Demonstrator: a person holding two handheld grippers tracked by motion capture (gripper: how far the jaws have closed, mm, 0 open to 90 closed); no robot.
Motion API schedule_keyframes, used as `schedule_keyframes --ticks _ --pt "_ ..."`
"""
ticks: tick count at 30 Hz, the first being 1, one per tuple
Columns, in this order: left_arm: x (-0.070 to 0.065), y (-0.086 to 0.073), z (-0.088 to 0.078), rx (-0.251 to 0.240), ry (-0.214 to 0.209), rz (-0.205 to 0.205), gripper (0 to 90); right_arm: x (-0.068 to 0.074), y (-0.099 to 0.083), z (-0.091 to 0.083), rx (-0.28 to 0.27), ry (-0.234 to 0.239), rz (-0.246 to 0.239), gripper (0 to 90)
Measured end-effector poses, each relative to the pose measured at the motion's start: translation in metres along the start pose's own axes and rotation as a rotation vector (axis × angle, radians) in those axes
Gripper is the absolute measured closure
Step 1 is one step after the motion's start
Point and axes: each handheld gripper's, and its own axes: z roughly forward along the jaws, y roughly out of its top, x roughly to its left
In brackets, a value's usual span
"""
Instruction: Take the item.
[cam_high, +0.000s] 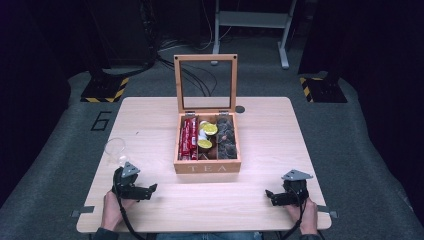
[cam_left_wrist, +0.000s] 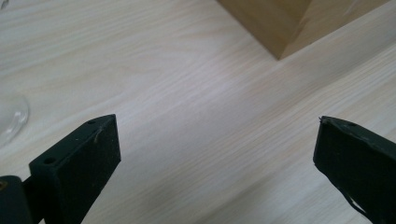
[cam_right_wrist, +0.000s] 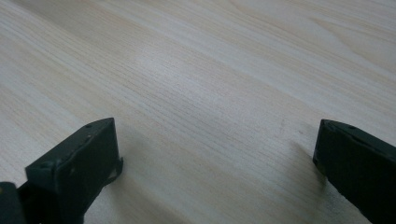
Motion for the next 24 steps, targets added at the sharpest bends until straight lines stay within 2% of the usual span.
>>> schedule_keyframes --ticks 8,13,17,24 --pt "-0.006 0.033 -0.006 -0.016 -0.040 0.041 1.0 0.000 0.000 0.000 0.002 0.001 0.002 0.0" --pt "-0.014 0.057 -0.005 -0.027 -0.063 0.085 1.3 0.000 0.000 0.000 0.004 0.002 -0.001 0.0" --pt "-0.022 0.077 -0.001 -0.035 -0.100 0.119 1.4 0.000 0.000 0.000 0.001 0.001 -0.002 0.0" --pt "-0.030 0.108 0.011 -0.055 -0.151 0.132 1.4 0.000 0.000 0.000 0.002 0.001 -0.002 0.0"
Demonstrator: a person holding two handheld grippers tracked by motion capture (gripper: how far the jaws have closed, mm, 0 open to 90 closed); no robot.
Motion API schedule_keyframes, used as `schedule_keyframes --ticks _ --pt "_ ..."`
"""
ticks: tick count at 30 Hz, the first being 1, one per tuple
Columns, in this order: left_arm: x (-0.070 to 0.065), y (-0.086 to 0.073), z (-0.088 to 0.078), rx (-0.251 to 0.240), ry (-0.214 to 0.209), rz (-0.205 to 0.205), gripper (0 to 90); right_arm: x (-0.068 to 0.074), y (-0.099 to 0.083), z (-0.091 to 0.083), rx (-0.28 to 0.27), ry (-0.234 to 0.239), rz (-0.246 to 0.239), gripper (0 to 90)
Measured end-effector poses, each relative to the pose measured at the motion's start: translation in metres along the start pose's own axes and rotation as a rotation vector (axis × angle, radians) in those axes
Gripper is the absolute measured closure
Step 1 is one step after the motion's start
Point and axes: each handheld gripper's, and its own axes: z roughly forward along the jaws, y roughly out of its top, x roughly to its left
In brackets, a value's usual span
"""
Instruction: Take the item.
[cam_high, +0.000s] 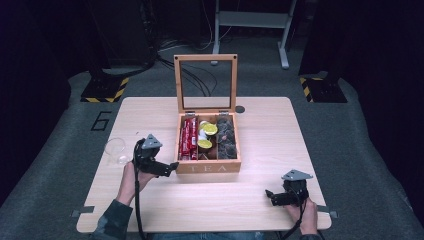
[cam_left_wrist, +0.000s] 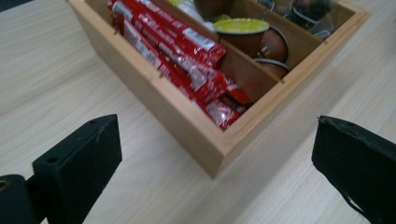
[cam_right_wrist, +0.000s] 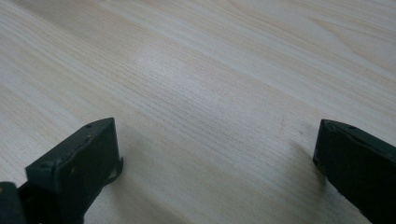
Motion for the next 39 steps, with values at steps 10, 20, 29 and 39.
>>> schedule_keyframes --ticks 10,20,29,39 --pt "-0.015 0.042 0.033 0.012 -0.100 0.053 0.2 0.000 0.000 0.000 0.000 -0.001 0.001 0.0" --pt "-0.042 0.080 0.071 0.028 -0.209 0.105 0.0 0.000 0.000 0.000 -0.003 -0.002 0.003 0.0" --pt "-0.061 0.098 0.108 0.070 -0.294 0.157 12.5 0.000 0.000 0.000 0.000 -0.001 0.001 0.0" --pt "-0.069 0.107 0.138 0.145 -0.275 0.163 35.0 0.000 0.000 0.000 0.000 -0.003 0.000 0.0"
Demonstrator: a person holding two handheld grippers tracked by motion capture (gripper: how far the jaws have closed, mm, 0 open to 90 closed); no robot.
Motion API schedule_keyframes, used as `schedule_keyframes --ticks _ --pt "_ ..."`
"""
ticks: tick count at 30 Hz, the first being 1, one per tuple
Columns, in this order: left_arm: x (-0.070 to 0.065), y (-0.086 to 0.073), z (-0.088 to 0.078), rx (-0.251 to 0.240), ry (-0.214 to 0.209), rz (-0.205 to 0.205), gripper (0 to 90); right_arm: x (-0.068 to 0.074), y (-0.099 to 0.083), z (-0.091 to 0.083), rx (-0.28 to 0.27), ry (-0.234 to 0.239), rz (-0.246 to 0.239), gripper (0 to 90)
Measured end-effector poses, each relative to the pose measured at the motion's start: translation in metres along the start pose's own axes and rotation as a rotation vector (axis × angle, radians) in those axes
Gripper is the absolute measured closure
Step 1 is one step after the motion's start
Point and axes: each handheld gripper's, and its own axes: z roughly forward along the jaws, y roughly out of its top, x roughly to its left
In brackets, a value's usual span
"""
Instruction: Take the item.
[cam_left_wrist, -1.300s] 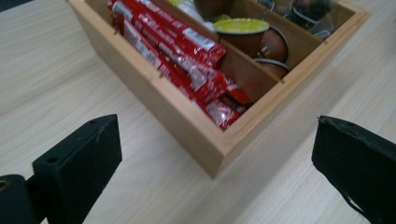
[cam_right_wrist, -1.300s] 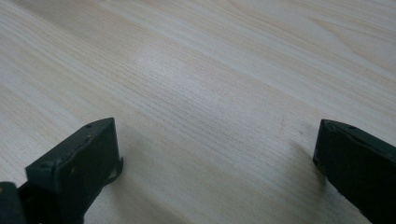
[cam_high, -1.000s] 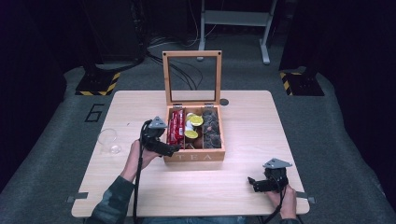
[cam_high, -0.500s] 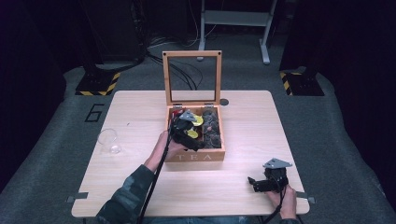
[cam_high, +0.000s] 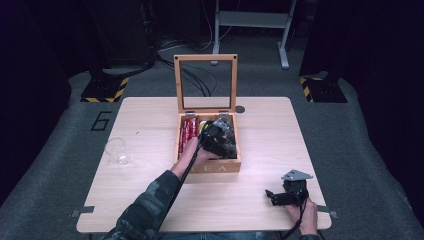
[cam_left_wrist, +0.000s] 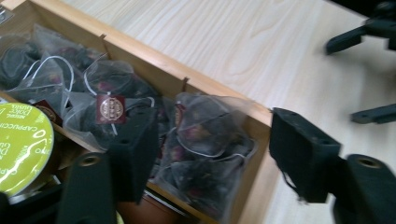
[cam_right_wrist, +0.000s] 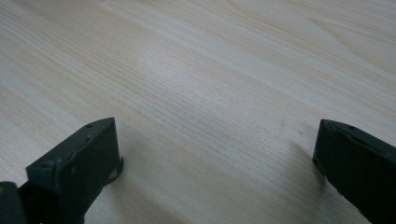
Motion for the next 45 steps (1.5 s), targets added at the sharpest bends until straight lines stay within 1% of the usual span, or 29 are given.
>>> schedule_keyframes --ticks 5,7,10,14,19,21,25,29,30,31,33,39,45 --pt "0.001 0.000 0.015 0.061 0.018 -0.014 41.7 0.001 0.000 0.000 -0.002 -0.001 0.008 0.0" --pt "0.001 0.000 0.018 0.068 0.020 -0.015 45.6 0.000 0.000 0.000 0.002 -0.001 0.001 0.0" --pt "-0.002 0.000 0.021 0.073 0.032 -0.012 53.7 0.001 0.000 0.000 0.001 -0.001 0.007 0.0" --pt "-0.007 0.001 0.023 0.091 0.052 0.007 64.3 0.001 0.000 0.000 0.000 -0.004 0.005 0.0" --pt "-0.008 0.000 0.021 0.089 0.059 0.007 71.9 0.000 0.000 0.000 0.000 -0.004 0.000 0.0" --pt "-0.008 0.000 0.021 0.083 0.064 0.012 72.9 0.000 0.000 0.000 0.000 -0.003 0.000 0.0" --pt "-0.008 -0.001 0.019 0.071 0.061 0.013 73.9 0.001 0.000 0.000 -0.001 -0.002 0.007 0.0" --pt "-0.008 -0.001 0.013 0.050 0.047 0.006 74.7 0.001 0.000 0.000 0.001 0.000 0.007 0.0" --pt "-0.008 -0.001 0.012 0.046 0.047 0.012 74.8 0.001 0.000 0.000 -0.002 -0.002 0.007 0.0" --pt "-0.009 -0.001 0.011 0.046 0.048 0.014 74.9 0.000 0.000 0.000 0.005 0.001 0.000 0.0" --pt "-0.010 0.000 0.009 0.037 0.049 0.018 75.1 0.000 0.000 0.000 -0.004 -0.002 0.002 0.0" --pt "-0.011 0.001 -0.001 0.023 0.054 0.027 75.4 0.000 0.000 0.000 -0.001 -0.001 0.001 0.0" --pt "-0.010 0.003 -0.013 -0.008 0.064 0.031 75.6 0.000 0.000 0.000 0.001 0.000 0.000 0.0"
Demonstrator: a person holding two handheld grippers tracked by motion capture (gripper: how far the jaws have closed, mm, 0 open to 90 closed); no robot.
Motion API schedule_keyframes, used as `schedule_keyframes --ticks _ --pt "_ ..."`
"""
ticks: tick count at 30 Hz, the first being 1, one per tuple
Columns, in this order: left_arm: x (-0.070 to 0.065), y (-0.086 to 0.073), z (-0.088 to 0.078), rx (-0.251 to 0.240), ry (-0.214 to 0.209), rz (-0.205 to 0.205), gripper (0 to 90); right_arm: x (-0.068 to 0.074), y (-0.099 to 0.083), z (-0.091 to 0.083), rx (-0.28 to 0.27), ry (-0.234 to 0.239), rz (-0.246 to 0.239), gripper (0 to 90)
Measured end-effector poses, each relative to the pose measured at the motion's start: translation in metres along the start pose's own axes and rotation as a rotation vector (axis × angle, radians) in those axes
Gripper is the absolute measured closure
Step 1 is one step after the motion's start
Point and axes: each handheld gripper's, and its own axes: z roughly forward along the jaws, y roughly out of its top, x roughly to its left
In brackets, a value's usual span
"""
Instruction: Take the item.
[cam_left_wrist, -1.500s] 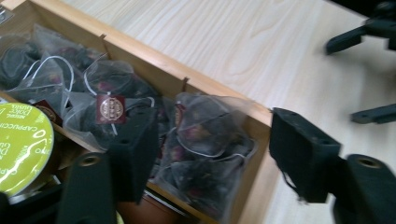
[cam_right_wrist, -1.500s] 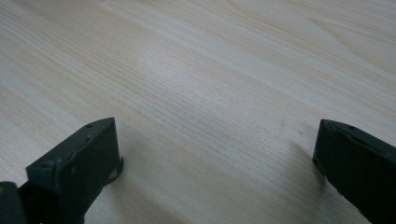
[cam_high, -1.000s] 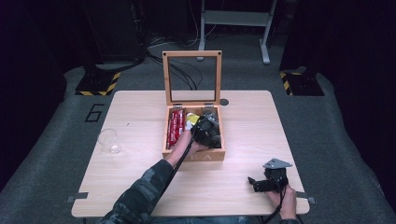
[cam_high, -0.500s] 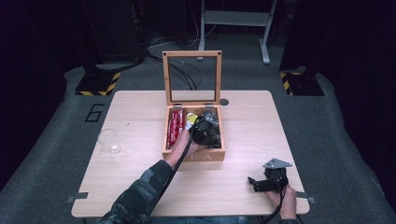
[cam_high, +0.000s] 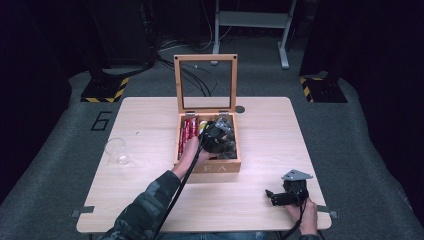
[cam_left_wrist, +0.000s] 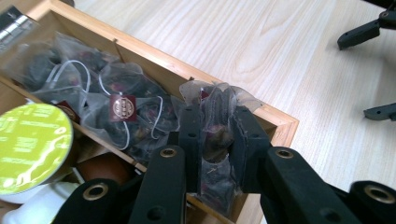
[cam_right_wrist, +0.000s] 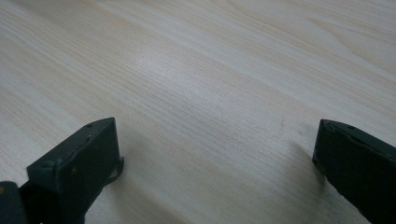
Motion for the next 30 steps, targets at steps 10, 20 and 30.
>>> schedule_keyframes --ticks 10,20,30 --pt "0.005 -0.003 -0.025 -0.055 0.019 -0.011 75.7 0.000 0.000 0.000 -0.001 0.000 0.001 0.0" --pt "0.015 -0.009 -0.056 -0.094 0.039 -0.035 75.8 0.000 0.000 0.000 -0.003 0.001 0.002 0.0" --pt "0.029 -0.021 -0.080 -0.115 0.071 -0.071 75.8 0.000 0.000 0.000 -0.004 -0.001 0.003 0.0"
